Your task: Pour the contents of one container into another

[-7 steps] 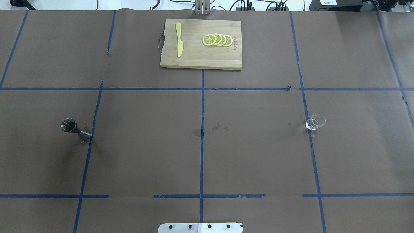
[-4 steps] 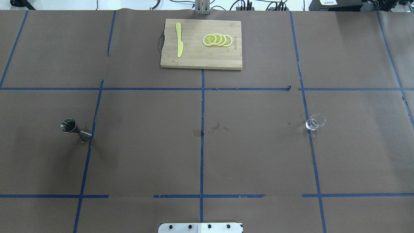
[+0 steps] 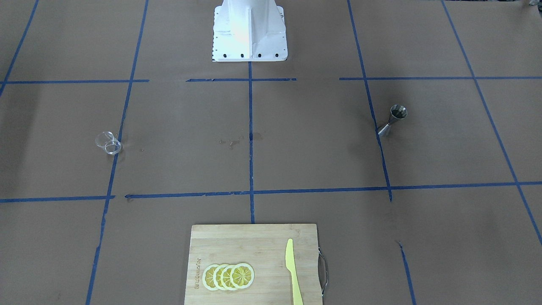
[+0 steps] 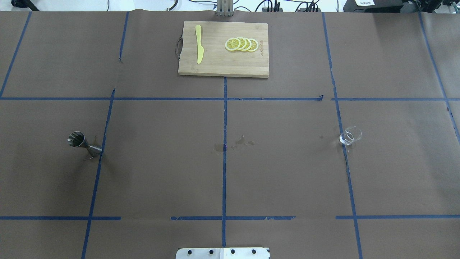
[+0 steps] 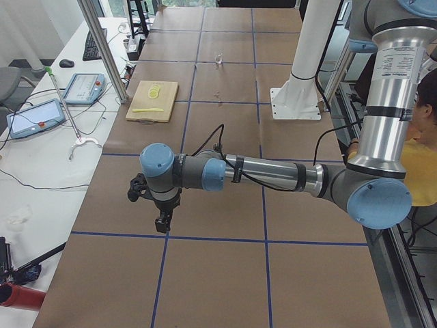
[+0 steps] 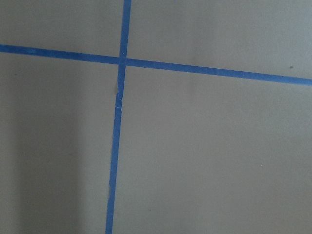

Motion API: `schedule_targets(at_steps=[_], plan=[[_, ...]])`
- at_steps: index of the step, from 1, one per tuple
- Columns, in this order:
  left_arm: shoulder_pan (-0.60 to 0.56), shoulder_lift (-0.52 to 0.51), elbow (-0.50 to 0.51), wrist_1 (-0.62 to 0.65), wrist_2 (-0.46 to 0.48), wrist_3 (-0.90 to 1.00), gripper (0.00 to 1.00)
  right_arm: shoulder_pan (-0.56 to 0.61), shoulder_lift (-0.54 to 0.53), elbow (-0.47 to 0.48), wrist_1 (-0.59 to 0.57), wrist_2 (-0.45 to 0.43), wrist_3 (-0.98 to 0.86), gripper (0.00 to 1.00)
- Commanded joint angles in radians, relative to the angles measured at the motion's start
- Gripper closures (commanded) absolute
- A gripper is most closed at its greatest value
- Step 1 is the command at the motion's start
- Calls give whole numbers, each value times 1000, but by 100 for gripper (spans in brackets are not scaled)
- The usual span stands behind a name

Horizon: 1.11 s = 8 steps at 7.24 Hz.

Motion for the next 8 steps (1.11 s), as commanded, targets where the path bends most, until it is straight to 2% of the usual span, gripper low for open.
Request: schedule_targets(at_steps=[1,8], plan=[[0,0,5,1,1,0,0,0,1,-4,0,3,0,0],[0,20,3,1,4,0,0,0,0,-8,-1,3,0,0]])
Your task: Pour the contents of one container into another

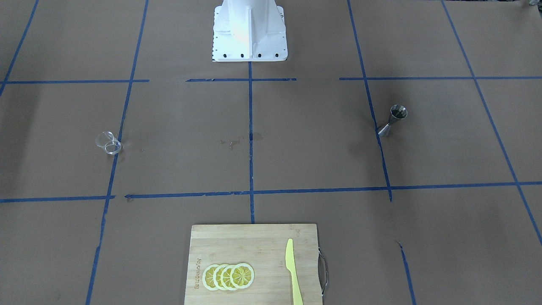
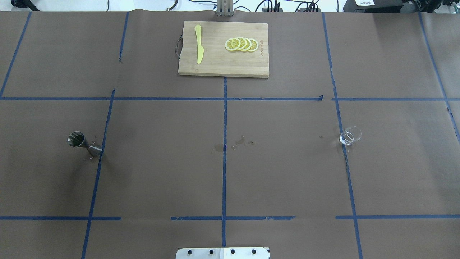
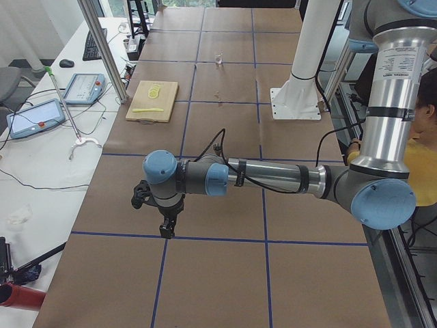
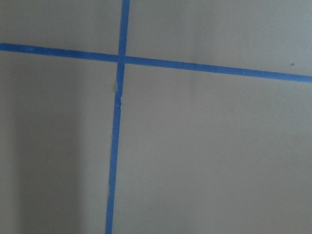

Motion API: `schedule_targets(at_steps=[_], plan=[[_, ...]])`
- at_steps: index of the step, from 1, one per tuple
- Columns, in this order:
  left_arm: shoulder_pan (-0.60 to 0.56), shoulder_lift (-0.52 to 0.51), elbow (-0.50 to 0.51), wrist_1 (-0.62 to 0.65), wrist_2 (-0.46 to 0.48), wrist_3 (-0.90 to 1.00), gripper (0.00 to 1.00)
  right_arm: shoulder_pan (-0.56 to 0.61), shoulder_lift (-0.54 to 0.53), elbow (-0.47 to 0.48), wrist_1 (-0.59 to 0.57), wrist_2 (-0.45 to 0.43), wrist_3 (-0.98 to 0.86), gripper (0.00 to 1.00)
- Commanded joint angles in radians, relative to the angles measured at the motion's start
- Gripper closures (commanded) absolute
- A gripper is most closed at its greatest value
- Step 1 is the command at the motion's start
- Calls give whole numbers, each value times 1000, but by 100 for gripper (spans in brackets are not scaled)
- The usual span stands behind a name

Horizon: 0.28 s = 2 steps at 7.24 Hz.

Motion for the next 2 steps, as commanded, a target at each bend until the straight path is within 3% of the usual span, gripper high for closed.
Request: schedule_targets(at_steps=[1,2], plan=[[0,0,0,0,0,1,0,0,0,-2,0,0,0,0],[0,0,-4,0,0,1,0,0,0,-2,0,0,0,0]])
